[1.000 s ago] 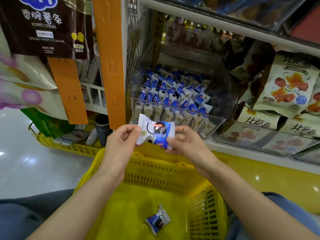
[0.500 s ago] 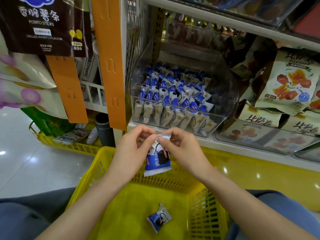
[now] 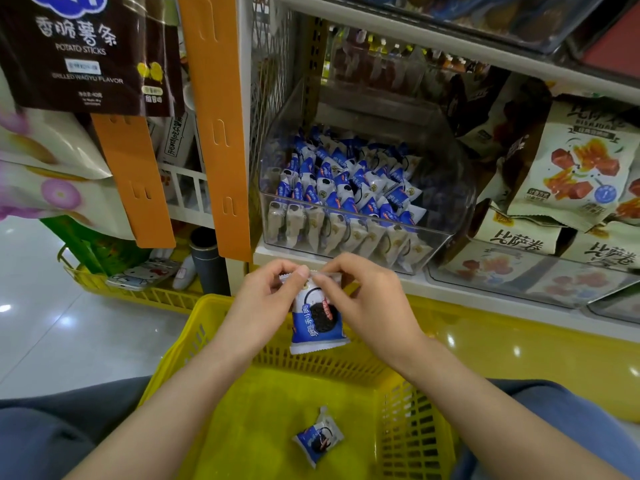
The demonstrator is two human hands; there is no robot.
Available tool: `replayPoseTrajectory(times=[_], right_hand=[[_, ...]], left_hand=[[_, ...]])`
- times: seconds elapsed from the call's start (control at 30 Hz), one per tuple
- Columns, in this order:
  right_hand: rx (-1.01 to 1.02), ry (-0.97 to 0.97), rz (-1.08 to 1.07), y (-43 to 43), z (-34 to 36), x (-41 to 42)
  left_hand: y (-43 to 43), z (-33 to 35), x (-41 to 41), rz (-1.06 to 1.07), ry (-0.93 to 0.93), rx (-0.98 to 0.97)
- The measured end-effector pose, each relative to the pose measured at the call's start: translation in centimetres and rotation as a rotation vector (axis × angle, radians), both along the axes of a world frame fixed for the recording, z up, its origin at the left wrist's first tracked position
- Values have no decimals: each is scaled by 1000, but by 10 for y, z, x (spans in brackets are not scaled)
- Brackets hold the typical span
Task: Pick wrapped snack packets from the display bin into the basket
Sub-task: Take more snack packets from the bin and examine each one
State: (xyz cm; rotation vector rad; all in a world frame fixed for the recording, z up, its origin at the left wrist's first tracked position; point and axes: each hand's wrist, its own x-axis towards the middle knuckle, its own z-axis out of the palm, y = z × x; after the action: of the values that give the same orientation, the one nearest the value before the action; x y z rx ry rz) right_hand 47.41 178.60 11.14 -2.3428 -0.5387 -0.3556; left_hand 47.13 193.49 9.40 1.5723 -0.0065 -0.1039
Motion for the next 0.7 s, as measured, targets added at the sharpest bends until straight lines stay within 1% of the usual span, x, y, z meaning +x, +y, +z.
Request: replayPoseTrajectory(times=[0.07,0.13,0.23,0.33,0.4,0.47,0.53,0.57,0.63,0.7], right_hand=[[168,117,-73,0,-1,3],[339,221,-140,-1,1,8],[581,379,-188,-4,4,13],[729,534,-192,-6,6,15],[713,607,-150,-6,6,16],[619,676,-88,-5,5,15],[500,725,-37,-3,2,12],[416,710,-19,-2,-1,11],[225,600,9,-1,-6,9],[172,514,61,0,-7,7]], left_hand=[[-2,-1,0,-35,89,-11],[-3,-2,-1,-70,148,47],[-4,-1,-3,-43,135,0],[0,3,0,85,107,-78],[3,4,3,183,94,-113],[6,5,4,260,64,-125],[8,5,5,292,21,-105],[9,5,5,292,1,-87],[9,4,4,270,-38,-46],[8,3,4,241,-74,16]])
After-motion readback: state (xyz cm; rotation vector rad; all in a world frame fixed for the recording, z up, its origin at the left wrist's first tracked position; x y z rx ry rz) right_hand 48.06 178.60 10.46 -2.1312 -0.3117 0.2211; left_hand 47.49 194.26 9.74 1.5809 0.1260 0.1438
